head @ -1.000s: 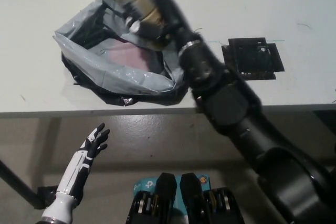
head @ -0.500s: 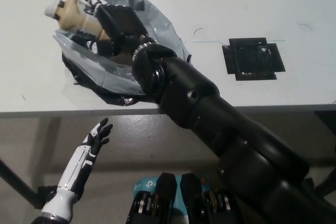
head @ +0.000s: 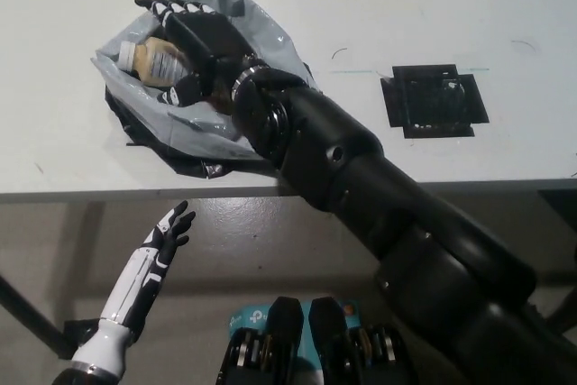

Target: Use the right hand to pick up a bottle of protein shake and place it into a plastic bag on the left side

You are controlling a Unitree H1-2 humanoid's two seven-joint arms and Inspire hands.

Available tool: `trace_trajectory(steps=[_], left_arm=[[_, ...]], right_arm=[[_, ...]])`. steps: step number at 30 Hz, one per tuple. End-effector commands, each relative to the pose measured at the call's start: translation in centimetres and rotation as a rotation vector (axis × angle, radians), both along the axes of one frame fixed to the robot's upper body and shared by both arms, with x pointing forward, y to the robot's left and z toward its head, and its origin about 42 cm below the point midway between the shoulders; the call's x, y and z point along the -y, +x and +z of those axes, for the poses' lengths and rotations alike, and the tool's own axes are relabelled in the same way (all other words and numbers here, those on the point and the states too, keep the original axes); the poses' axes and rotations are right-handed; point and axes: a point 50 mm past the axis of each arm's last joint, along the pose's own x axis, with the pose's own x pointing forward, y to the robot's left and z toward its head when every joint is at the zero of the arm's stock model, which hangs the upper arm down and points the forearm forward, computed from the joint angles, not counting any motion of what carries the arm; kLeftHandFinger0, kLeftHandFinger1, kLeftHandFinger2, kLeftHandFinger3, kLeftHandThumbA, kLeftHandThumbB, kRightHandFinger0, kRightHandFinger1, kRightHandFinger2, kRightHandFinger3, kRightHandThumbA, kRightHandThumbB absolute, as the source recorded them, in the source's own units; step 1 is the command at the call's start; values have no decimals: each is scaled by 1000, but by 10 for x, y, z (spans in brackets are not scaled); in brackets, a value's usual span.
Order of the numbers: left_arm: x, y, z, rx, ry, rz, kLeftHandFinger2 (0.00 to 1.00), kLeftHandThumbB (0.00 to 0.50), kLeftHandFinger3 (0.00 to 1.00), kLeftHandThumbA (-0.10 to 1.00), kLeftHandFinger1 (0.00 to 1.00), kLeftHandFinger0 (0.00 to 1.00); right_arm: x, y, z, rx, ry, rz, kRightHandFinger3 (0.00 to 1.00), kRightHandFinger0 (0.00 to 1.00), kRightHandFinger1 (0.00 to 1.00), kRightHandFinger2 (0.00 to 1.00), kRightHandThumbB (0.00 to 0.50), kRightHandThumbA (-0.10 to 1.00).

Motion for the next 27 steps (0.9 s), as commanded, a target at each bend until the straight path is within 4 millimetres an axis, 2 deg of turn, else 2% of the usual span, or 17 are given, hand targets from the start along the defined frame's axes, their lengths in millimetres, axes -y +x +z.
trace_trajectory(steps=[1,4,6,7,8,9,10,11,13,14,15,16,19,20,22,23,27], left_arm=[[-2,-1,10,34,1,-16,1000,205,1000,1000,1000,1000],[-2,-4,8,31,-6,-15,1000,197,1000,1000,1000,1000],[-2,-3,8,43,8,-14,1000,193,1000,1000,1000,1000],[-1,-2,9,47,9,-12,1000,197,1000,1000,1000,1000],[0,0,10,52,10,-11,1000,197,1000,1000,1000,1000],[0,1,10,53,12,-7,1000,200,1000,1000,1000,1000],[1,3,12,55,20,-1,1000,204,1000,1000,1000,1000],[1,5,13,56,19,-2,1000,204,1000,1000,1000,1000],[1,11,17,61,-9,-5,1000,201,1000,1000,1000,1000],[0,13,18,64,-17,-5,1000,195,1000,1000,1000,1000],[-1,15,19,67,-25,-2,1000,196,1000,1000,1000,1000],[-3,17,22,71,-35,1,1000,199,1000,1000,1000,1000],[-11,22,27,82,-54,14,1000,187,1000,1000,1000,1000],[-12,22,27,83,-56,16,1000,187,1000,1000,1000,1000],[-13,23,26,89,-71,25,1000,181,1000,1000,1000,1000],[-13,23,26,90,-70,26,1000,183,1000,1000,1000,1000],[-12,23,24,85,-70,27,1000,184,1000,1000,1000,1000]], right_arm=[[-1,5,65,125,60,92,1000,1000,1000,1000,398,927],[6,5,78,138,102,108,1000,1000,1000,1000,408,968],[20,-1,114,144,220,159,1000,1000,1000,1000,433,1000],[30,-8,138,163,280,192,1000,1000,1000,1000,479,1000],[40,-15,159,189,331,225,1000,1000,1000,1000,482,1000],[50,-23,178,208,357,244,1000,1000,1000,1000,456,1000],[71,-41,215,281,444,287,1000,1000,1000,1000,488,1000],[80,-49,227,301,485,299,1000,1000,1000,1000,419,1000],[126,-93,268,451,603,345,1000,1000,1000,1000,399,1000],[142,-108,274,515,615,354,1000,1000,1000,1000,383,1000],[154,-120,277,567,621,359,1000,1000,1000,1000,383,1000],[177,-139,276,613,638,382,1000,1000,1000,1000,368,1000],[233,-188,255,726,667,403,1000,1000,1000,1000,348,1000],[238,-193,251,737,670,405,1000,1000,1000,1000,348,1000],[262,-220,219,773,687,371,1000,1000,1000,1000,342,1000],[266,-224,212,771,697,367,1000,1000,1000,1000,333,997],[291,-248,159,768,774,318,1000,1000,1000,1000,360,1000]])
